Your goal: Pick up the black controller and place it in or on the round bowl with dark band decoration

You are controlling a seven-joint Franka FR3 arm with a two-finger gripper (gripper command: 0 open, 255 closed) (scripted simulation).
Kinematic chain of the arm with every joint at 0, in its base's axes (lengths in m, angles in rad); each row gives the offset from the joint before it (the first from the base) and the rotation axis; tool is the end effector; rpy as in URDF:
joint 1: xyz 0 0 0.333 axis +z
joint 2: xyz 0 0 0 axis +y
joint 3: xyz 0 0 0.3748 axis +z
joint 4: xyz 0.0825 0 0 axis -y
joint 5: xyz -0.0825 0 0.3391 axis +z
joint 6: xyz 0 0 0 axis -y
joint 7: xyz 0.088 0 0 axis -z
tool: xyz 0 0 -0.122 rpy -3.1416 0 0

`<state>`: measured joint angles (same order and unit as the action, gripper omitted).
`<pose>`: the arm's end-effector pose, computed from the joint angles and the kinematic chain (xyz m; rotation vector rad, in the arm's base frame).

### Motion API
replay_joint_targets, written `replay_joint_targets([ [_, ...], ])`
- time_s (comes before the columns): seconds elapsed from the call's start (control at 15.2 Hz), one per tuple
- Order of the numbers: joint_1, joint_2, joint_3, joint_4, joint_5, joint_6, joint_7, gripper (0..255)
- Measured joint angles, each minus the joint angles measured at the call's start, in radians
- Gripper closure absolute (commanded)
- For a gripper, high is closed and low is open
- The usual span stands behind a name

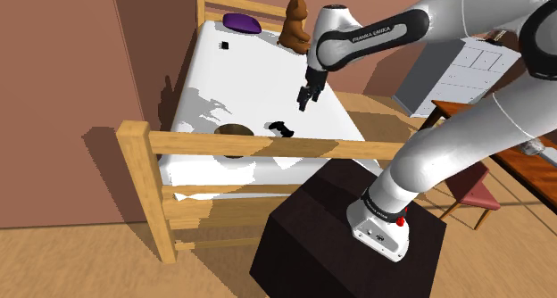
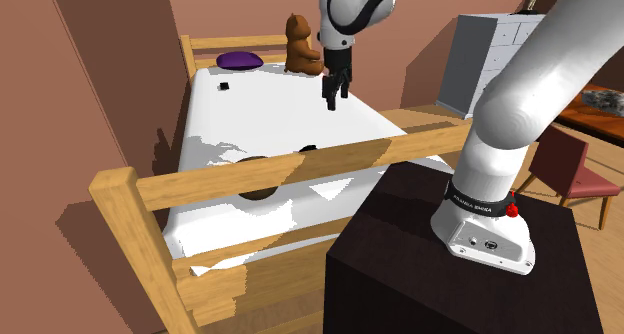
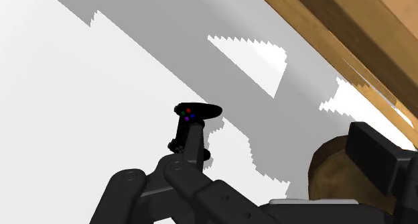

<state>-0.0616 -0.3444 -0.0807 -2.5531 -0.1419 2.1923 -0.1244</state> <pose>0.3543 -0.0592 0.4543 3.0548 0.1081 -0.0421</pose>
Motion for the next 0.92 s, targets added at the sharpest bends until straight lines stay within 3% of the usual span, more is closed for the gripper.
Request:
replay_joint_targets([
  [0.26,-0.017,0.146,-0.006,0.015,-0.035,0.133,0.026,0],
  [0.92,-0.046,0.565,-0.038,0.188,-0.128,0.383,0.108,0],
])
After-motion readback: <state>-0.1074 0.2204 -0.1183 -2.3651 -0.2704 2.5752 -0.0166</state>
